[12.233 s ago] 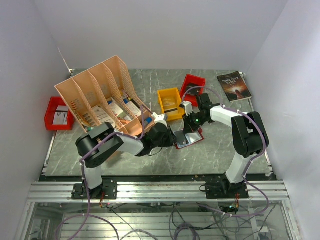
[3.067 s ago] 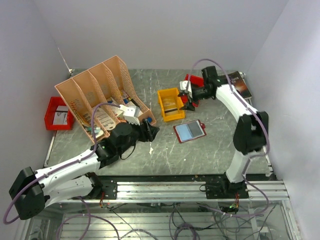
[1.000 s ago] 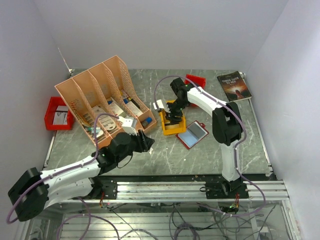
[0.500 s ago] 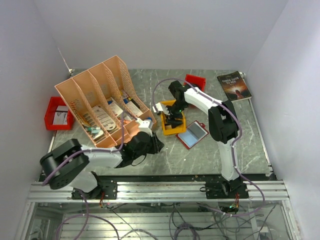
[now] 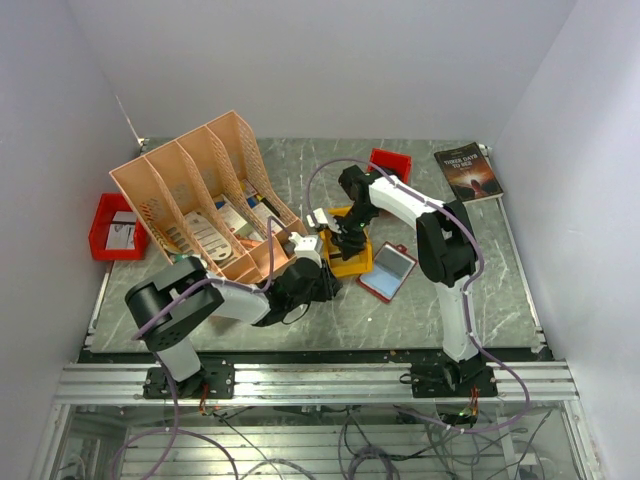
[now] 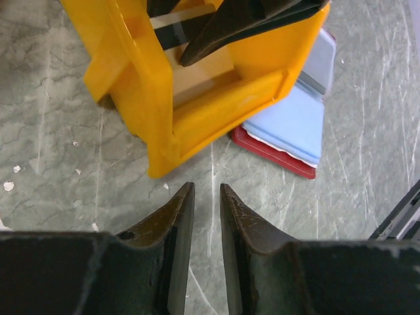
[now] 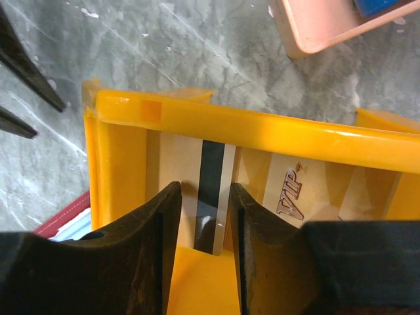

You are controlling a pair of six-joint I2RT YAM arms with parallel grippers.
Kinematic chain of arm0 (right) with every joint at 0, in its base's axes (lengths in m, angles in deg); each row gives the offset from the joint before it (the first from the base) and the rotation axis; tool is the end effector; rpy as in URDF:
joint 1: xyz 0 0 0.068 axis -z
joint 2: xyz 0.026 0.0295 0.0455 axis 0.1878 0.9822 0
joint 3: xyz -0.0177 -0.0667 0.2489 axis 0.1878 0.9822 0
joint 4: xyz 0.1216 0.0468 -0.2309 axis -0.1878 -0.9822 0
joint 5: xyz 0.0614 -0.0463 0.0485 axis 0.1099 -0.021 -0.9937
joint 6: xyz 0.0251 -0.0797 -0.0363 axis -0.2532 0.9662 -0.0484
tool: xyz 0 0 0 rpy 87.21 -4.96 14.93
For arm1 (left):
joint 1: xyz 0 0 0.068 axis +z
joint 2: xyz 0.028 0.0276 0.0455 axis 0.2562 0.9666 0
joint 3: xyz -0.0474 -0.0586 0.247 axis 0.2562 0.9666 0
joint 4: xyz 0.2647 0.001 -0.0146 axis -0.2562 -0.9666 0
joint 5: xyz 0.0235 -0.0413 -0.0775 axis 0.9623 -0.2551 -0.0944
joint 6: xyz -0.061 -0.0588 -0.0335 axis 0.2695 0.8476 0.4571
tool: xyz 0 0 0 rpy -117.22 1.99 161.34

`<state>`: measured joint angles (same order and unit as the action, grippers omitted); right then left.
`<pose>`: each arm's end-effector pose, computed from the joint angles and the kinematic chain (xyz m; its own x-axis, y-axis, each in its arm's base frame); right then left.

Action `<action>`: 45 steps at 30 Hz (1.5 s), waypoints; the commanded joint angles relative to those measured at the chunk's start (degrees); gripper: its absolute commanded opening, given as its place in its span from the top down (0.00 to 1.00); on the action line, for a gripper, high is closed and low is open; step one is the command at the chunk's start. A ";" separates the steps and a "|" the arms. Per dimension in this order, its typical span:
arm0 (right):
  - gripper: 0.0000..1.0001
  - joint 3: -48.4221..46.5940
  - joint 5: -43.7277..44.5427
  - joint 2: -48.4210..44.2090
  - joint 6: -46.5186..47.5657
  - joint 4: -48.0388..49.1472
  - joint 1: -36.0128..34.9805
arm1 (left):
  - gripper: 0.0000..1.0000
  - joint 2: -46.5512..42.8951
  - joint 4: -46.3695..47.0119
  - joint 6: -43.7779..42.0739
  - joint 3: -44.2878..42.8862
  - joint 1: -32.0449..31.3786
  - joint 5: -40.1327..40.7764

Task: Put the credit cards into the card holder
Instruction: Pick up the credit card from the storage box.

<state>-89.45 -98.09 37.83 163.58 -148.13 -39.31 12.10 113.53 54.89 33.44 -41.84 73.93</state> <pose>0.3461 0.2392 0.1146 0.1451 -0.8326 -0.5345 -0.9530 -0.2629 0.1508 0.2039 -0.2812 0.0978 -0.6999 -0.2317 -0.6757 0.3144 0.7495 -0.5826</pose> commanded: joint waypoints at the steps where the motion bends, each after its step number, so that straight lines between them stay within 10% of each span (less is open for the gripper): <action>1: 0.67 0.30 -3.53 -2.05 -0.43 -4.38 -0.07 | 0.66 2.24 3.05 -0.16 -2.13 -0.27 2.51; 45: 0.93 3.02 -1.84 0.14 -7.26 -4.73 -2.30 | 0.66 1.15 2.02 -1.60 -1.76 0.35 4.20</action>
<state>-86.79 -100.86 35.03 155.45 -152.94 -39.93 14.68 113.07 54.76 31.84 -41.86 75.60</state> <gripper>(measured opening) 0.066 0.341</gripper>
